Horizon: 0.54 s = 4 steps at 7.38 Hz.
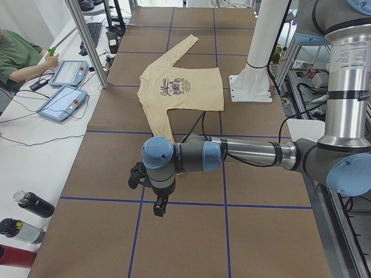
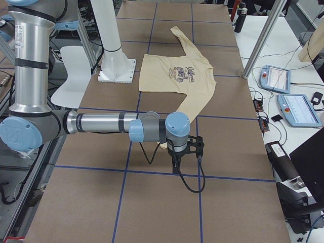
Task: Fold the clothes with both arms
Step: 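Move the right gripper toward the sleeve cuff nearest it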
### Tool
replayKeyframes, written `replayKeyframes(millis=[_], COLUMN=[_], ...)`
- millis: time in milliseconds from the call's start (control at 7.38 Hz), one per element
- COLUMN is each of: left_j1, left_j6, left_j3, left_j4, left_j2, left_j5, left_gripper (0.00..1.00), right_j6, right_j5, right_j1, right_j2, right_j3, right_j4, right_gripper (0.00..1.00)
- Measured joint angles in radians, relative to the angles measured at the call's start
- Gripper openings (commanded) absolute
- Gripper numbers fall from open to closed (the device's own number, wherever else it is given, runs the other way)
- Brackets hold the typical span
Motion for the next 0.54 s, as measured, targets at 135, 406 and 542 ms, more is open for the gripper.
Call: replayKeyframes(millis=[135,406,542], left_j1=[0.000,0.000,0.000], left_j6=[0.000,-0.001,-0.002], left_j3=[0.000,-0.011,-0.031], left_j4=[0.000,0.000,0.001], left_j2=[0.000,-0.001,0.000], left_j5=[0.000,0.001,0.006], left_gripper=[1.00,1.00,1.00], right_j6=[0.000,0.001,0.001], right_j5=[0.000,0.000,0.000], right_j1=[0.000,0.000,0.000], right_j2=[0.000,0.000,0.000], right_j3=[-0.001,-0.001,-0.001], right_j4=[0.000,0.000,0.000], right_gripper=[1.00,1.00,1.00])
